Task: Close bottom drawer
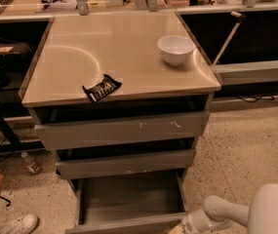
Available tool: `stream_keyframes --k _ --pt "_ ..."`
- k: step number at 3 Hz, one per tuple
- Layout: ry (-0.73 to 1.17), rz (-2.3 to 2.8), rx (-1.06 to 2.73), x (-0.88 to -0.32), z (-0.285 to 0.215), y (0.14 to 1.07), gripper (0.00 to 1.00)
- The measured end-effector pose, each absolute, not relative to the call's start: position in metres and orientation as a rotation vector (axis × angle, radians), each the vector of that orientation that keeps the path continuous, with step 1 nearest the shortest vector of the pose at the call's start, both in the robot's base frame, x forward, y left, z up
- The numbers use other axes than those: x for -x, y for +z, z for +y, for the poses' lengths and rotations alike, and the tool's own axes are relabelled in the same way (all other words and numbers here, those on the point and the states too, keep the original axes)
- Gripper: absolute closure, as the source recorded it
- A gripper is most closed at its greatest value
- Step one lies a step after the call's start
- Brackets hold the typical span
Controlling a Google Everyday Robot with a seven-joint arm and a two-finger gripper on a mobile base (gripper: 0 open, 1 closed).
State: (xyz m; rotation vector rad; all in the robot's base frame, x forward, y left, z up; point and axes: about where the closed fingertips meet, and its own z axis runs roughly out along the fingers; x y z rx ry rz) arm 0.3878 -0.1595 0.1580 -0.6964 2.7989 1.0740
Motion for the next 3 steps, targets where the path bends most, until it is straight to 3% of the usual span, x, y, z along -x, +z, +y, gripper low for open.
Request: stream_keyframes --k 2,3 --pt "1.053 2.728 0.730 -0.445 -0.134 0.177 1.00" --pt "1.053 2.725 0.732 -0.448 -0.132 0.178 1.00"
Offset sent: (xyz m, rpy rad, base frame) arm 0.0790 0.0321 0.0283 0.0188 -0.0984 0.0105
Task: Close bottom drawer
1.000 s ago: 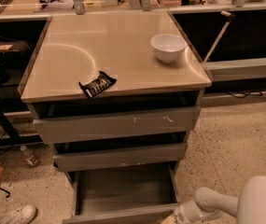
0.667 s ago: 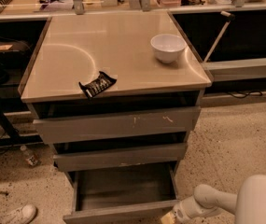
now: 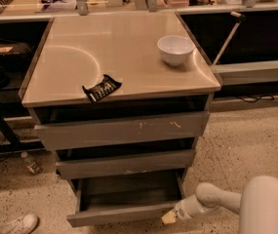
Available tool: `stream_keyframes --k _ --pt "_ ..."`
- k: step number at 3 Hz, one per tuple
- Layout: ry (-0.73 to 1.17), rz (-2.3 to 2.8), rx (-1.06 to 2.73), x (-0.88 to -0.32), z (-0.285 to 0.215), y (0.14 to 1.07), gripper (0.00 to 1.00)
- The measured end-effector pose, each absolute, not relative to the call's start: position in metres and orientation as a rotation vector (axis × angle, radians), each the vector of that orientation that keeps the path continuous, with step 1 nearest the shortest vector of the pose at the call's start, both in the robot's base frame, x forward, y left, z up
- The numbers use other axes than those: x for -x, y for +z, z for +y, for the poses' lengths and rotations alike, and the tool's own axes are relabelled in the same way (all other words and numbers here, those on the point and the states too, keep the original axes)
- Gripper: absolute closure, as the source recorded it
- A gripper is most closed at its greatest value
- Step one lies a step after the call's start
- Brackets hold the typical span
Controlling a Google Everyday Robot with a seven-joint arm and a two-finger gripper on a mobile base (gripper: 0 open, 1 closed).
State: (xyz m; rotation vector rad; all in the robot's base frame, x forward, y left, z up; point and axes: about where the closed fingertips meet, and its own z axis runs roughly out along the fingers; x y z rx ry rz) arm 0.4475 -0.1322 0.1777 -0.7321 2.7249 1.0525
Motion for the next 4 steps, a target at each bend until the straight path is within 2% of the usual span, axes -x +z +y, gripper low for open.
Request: stream_keyframes --k 2,4 --pt "1.015 2.615 0.472 -0.463 -0.150 0.188 1.00" --pt "0.934 2.588 0.389 -0.475 -0.156 0.178 1.00"
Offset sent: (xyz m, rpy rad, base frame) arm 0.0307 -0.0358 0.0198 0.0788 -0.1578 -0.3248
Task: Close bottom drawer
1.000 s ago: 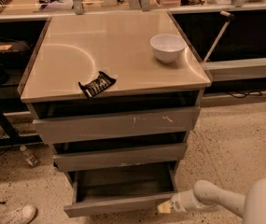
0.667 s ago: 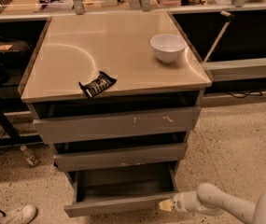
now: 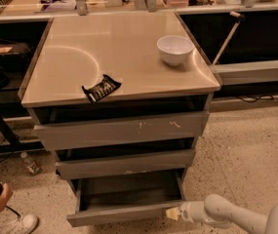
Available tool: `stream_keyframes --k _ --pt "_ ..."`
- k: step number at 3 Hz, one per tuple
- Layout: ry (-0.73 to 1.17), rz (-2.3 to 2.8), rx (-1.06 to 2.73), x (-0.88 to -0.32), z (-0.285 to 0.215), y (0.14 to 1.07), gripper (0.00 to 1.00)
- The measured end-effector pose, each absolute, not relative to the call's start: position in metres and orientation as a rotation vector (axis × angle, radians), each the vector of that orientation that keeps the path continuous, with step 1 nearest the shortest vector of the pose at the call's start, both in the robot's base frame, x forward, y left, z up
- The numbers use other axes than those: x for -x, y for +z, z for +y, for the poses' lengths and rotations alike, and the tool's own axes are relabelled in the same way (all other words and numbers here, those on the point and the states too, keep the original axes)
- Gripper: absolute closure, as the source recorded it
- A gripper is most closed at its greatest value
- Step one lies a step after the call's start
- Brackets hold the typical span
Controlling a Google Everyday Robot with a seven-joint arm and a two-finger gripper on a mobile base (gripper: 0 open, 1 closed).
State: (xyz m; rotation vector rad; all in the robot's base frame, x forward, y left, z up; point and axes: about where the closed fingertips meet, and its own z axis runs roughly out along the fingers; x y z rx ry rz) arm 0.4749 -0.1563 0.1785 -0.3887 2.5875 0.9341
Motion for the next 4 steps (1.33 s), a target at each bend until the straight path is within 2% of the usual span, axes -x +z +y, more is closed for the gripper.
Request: stream_keyframes --k 4 --pt "0.901 2.558 0.469 -0.521 -0.118 0.164 1.00"
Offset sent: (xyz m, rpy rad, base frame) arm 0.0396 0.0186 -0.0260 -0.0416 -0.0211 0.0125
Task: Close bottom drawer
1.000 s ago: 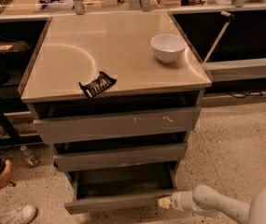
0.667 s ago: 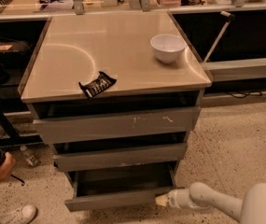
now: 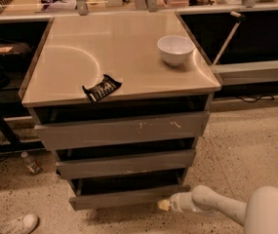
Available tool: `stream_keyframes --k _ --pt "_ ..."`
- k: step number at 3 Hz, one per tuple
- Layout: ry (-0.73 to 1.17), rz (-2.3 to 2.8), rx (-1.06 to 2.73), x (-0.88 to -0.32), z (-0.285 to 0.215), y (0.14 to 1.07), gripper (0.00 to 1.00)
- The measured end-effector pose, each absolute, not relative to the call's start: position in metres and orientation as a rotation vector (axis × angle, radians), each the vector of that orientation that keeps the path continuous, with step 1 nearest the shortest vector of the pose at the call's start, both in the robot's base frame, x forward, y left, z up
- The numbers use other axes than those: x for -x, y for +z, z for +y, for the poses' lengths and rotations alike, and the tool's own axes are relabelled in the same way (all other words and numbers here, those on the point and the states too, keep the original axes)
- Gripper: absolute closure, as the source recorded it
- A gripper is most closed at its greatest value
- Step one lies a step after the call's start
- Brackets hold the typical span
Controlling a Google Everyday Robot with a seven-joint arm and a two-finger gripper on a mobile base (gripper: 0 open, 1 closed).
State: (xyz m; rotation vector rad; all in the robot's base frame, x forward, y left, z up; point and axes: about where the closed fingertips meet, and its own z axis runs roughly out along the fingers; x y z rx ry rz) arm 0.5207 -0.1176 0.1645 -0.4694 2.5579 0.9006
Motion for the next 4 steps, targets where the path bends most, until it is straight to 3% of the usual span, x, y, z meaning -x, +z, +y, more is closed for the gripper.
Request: stream_keyframes --k 1,4 --pt "0.907 2.557 0.455 -0.520 -0.116 0.163 1.00" --pt "0.930 2.355 0.290 -0.593 -0.079 0.177 1.00"
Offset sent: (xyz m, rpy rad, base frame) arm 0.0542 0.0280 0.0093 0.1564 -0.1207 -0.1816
